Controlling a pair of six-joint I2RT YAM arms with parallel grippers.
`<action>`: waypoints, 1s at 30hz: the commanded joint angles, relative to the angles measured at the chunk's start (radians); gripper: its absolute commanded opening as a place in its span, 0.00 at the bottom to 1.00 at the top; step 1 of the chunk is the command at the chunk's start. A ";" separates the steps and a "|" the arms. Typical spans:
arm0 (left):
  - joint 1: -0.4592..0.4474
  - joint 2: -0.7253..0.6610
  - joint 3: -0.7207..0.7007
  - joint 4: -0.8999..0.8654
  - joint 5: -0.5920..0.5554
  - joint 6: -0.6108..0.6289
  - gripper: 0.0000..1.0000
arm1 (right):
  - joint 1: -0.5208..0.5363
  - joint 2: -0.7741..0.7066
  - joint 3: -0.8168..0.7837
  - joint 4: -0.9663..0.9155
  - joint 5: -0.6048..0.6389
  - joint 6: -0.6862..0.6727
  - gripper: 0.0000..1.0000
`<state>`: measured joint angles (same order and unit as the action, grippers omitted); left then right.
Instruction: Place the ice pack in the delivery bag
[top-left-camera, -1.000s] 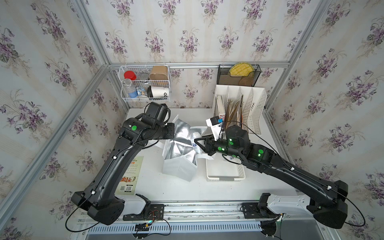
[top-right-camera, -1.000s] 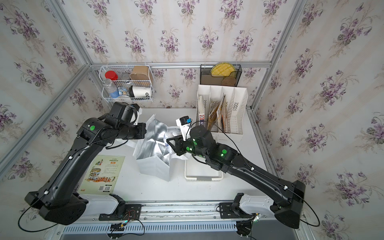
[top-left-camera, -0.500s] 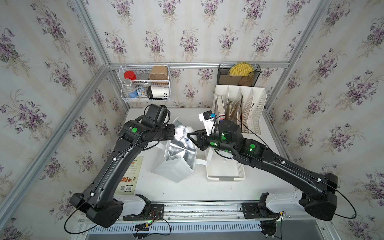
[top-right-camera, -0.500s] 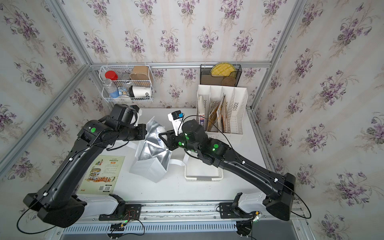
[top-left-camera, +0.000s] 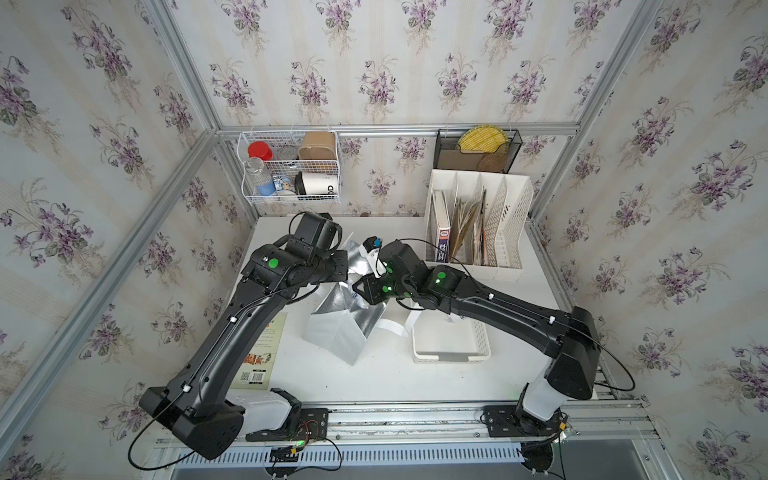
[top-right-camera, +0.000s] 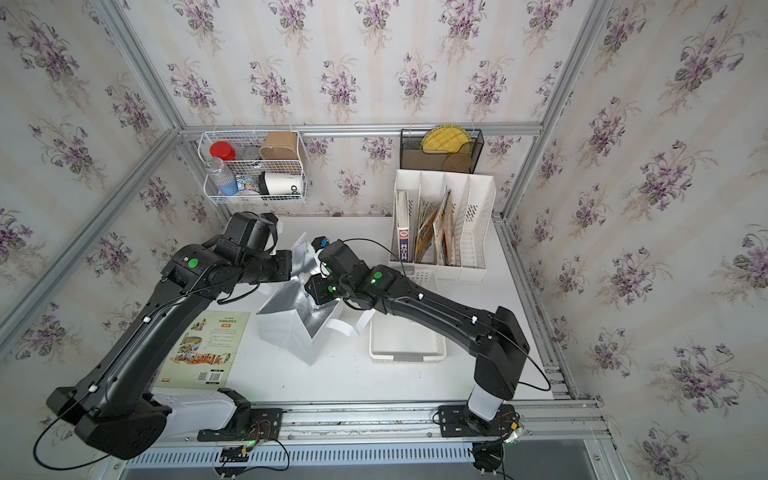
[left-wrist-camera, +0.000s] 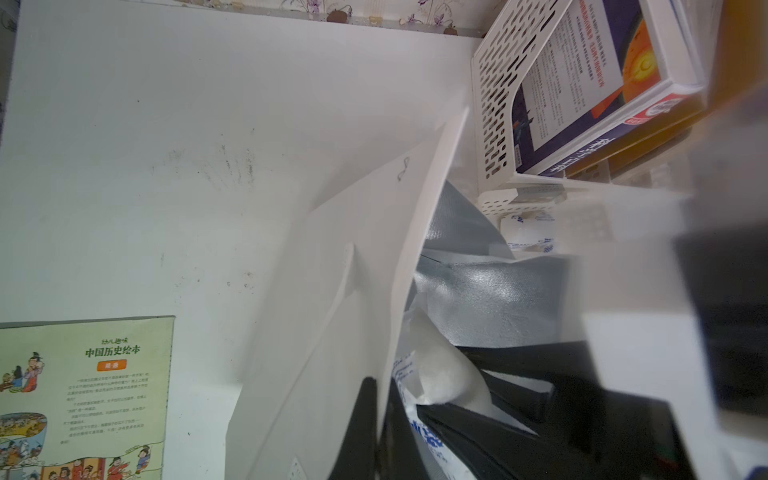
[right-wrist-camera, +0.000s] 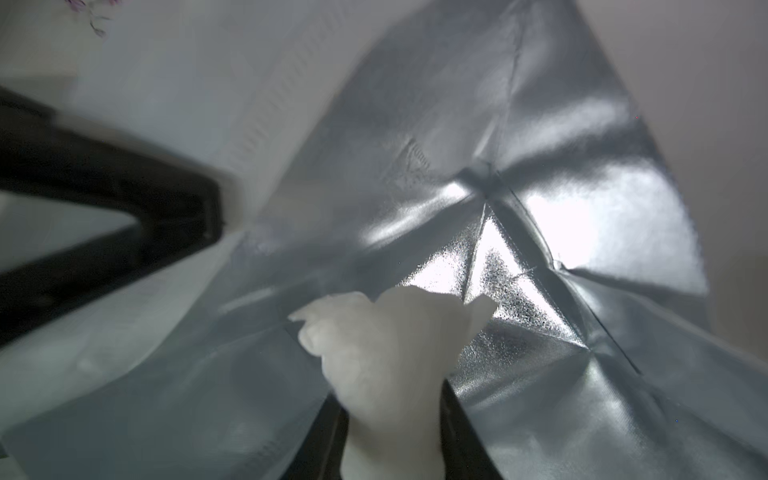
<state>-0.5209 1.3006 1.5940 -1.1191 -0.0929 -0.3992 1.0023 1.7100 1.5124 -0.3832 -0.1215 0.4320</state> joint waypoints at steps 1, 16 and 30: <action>0.001 -0.003 -0.023 0.035 -0.082 0.043 0.00 | 0.001 0.011 0.008 -0.003 -0.021 -0.013 0.27; 0.002 -0.070 -0.188 0.218 -0.160 0.163 0.00 | 0.001 -0.164 -0.015 -0.044 0.190 -0.020 0.87; 0.097 -0.039 -0.095 0.128 -0.045 0.014 0.00 | -0.075 -0.567 -0.311 -0.214 0.550 0.035 1.00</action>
<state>-0.4294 1.2480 1.4502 -0.9501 -0.1558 -0.3195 0.9722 1.1938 1.2602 -0.5434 0.3511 0.4358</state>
